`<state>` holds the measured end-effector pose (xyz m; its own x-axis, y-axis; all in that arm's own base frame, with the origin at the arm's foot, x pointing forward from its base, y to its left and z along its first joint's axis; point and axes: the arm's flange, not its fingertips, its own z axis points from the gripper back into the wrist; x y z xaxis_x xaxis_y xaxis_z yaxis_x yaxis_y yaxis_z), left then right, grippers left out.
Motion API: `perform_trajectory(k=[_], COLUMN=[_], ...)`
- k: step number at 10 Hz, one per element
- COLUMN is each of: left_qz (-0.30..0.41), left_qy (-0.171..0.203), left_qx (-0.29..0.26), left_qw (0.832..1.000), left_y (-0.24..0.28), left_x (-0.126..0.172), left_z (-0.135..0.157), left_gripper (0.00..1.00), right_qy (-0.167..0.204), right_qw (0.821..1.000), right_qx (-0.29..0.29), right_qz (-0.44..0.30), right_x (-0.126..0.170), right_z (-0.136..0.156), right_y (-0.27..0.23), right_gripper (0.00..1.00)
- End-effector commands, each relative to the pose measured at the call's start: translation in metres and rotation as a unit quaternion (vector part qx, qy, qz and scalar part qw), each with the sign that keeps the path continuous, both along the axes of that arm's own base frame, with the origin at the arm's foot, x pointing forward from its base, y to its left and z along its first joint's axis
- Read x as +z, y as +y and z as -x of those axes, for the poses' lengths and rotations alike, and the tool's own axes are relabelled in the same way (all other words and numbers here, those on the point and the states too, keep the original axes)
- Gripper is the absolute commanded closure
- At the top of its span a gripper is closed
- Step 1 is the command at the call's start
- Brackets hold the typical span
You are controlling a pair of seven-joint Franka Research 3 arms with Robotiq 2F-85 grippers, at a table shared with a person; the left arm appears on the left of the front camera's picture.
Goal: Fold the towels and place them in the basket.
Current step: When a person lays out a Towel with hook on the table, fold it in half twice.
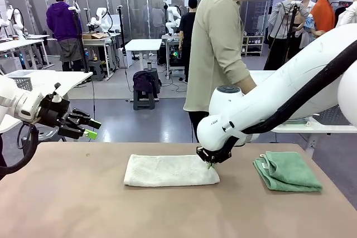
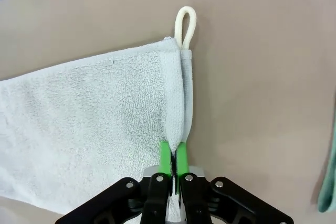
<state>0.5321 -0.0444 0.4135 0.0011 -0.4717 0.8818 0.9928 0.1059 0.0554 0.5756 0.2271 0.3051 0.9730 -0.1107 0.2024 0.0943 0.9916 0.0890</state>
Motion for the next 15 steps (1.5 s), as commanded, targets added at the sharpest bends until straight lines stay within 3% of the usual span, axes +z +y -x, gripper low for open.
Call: perform_trajectory(k=[1, 5, 9, 11, 15], left_qz=[0.000, 0.000, 0.000, 0.000, 0.000], left_qy=[-0.001, -0.001, -0.001, -0.001, -0.001], left_qx=[-0.001, -0.001, -0.001, -0.001, -0.001], left_qw=[1.000, 1.000, 1.000, 1.000, 1.000], left_y=[0.000, 0.000, 0.000, 0.000, 0.000], left_x=[0.001, 0.001, 0.001, 0.001, 0.001], left_z=[0.001, 0.001, 0.001, 0.001, 0.001], left_gripper=[0.31, 0.31, 0.31, 0.31, 0.31], right_qy=[-0.011, -0.025, -0.018, -0.030, 0.016], right_qw=[0.999, 0.997, 0.992, 0.989, 0.996], right_qx=[0.008, 0.045, 0.098, 0.118, 0.067], right_qz=[0.031, 0.065, 0.078, 0.089, 0.052], right_x=[0.025, 0.076, 0.107, 0.109, 0.086], right_z=[0.011, 0.016, 0.015, 0.006, 0.000], right_y=[-0.015, 0.004, 0.092, 0.141, 0.212], right_gripper=[1.00, 1.00, 1.00, 1.00, 1.00])
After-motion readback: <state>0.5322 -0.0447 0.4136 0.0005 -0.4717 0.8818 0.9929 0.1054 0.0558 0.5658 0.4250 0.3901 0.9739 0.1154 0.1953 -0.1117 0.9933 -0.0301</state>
